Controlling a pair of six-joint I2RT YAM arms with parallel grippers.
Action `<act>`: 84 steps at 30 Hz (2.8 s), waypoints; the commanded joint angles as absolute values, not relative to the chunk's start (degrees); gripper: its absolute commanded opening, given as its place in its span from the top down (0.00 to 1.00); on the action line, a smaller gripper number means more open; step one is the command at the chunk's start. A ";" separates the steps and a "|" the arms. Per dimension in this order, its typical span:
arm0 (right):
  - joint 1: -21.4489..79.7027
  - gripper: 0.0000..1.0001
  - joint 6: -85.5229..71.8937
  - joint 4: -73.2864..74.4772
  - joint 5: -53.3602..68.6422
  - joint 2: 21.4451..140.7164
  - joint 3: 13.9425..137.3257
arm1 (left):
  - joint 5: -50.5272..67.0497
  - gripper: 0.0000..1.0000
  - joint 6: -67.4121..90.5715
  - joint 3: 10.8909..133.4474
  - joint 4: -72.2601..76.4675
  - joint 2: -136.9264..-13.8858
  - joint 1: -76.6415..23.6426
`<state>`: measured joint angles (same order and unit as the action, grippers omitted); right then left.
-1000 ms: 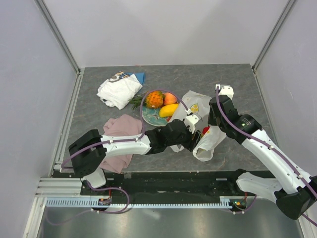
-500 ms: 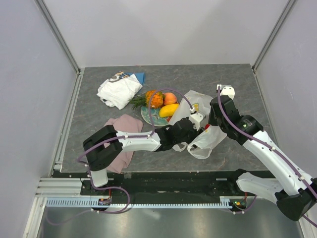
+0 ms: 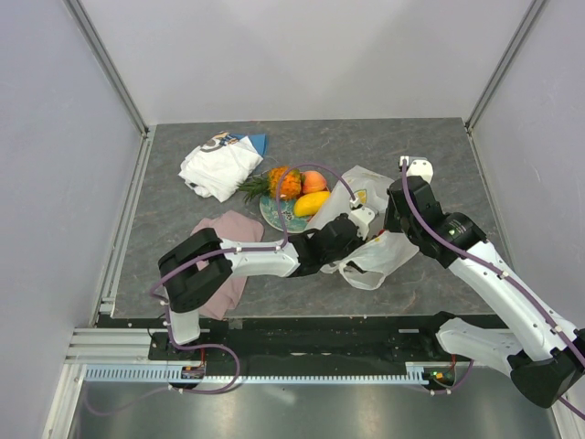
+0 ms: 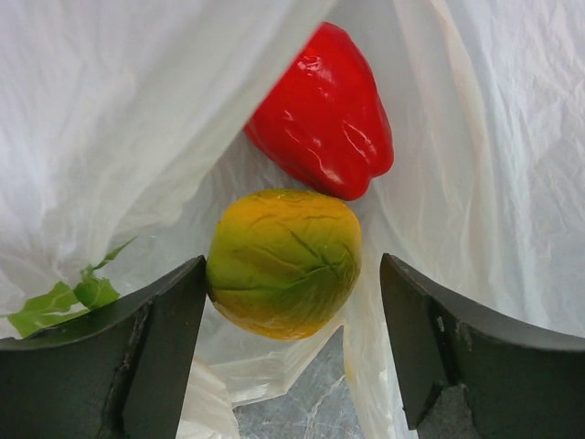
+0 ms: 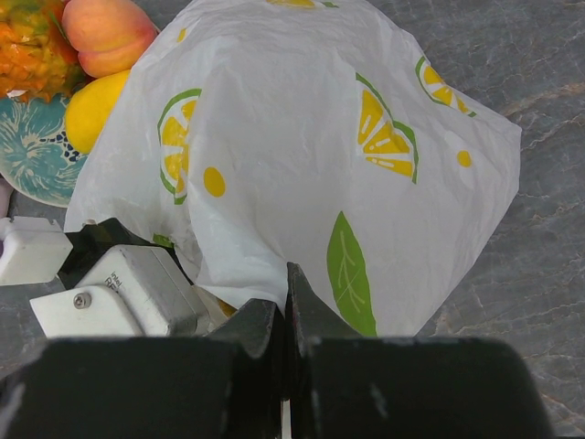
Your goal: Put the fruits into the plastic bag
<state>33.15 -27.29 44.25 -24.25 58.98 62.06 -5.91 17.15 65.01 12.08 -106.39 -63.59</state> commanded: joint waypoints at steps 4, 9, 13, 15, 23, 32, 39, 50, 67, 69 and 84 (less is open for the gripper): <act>33.05 1.00 -27.95 43.68 -24.43 58.01 62.31 | -5.37 0.14 17.23 65.92 13.36 -105.12 -63.54; 32.96 1.00 -27.95 43.68 -24.78 58.01 62.40 | -3.52 0.11 16.44 63.55 14.50 -100.04 -63.63; 32.96 1.00 -27.69 43.68 -25.05 58.45 62.75 | -2.64 0.10 15.38 59.95 15.12 -95.63 -63.63; 33.05 1.00 -27.60 43.77 -25.05 58.88 62.93 | -3.42 0.09 15.12 58.63 14.42 -93.53 -63.63; 33.05 1.00 -27.60 43.68 -24.79 58.98 63.28 | -6.15 0.08 15.21 52.57 14.24 -84.47 -63.63; 33.05 1.00 -27.86 43.86 -24.52 58.89 63.28 | -7.04 0.09 15.03 40.97 16.96 -71.20 -63.63; 33.05 1.00 -28.21 43.59 -23.64 58.89 62.93 | -8.70 0.09 15.99 41.13 13.80 -71.46 -63.54; 33.05 1.00 -28.74 42.28 -20.65 57.66 60.82 | -7.56 0.07 18.37 52.45 13.98 -79.71 -62.32; 33.05 1.00 -29.36 43.51 -22.24 55.98 60.64 | 8.00 0.13 21.96 40.80 9.15 -61.71 -56.07; 33.05 1.00 -29.44 43.51 -22.41 55.99 60.56 | 7.04 0.14 24.77 35.35 8.88 -58.11 -56.07; 33.05 1.00 -30.32 43.68 -21.97 54.41 60.38 | 7.38 0.23 26.46 30.93 13.18 -62.66 -57.39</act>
<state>33.15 -29.41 43.97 -21.04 55.61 60.36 6.61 26.13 28.40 9.13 -61.06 -56.62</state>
